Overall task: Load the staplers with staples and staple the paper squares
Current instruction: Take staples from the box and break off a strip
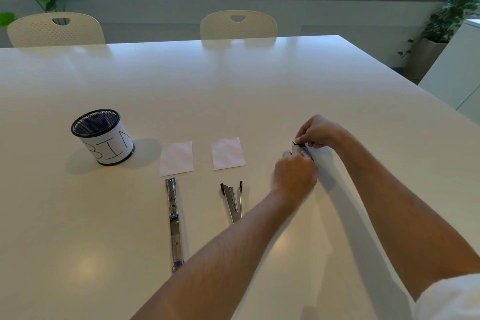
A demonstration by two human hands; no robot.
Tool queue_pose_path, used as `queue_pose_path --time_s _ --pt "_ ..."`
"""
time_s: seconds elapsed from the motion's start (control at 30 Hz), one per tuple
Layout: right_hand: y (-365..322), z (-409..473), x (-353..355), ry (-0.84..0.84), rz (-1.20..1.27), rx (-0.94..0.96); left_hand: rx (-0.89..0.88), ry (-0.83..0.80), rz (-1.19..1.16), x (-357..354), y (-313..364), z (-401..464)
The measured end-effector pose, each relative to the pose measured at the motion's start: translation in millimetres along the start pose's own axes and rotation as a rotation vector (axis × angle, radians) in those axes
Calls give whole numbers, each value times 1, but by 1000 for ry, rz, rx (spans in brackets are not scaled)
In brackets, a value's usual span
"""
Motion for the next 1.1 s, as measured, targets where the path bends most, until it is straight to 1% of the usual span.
queue_pose_path --time_s 0.17,0.37,0.53,0.8,0.93,1.0,1.1 --pt "-1 -2 2 -15 -29 7 10 -22 -31 1 -1 1" --pt "-1 -7 3 -42 -79 5 25 -31 -157 -3 -2 2" --pt "-2 -9 5 -60 -112 1 21 -29 -150 -4 -2 2" --pt "-4 -13 6 -68 -224 79 23 -66 -155 -1 -1 2" --pt "-5 -16 10 -82 -224 87 18 -84 -133 -2 -2 2" --pt "-3 -18 12 -52 -239 99 12 -101 -130 -3 -2 3" --pt "0 -21 11 74 -271 136 5 -117 -137 -5 -3 2"
Point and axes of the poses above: each hand's wrist, its own z-axis towards the middle knuckle, its own x-axis out of the back of the hand, y = z × x, the point moved 1 cm from there along z, towards the middle knuckle, and after that the axes turned 13 degrees about y, right-handed, at the moved point
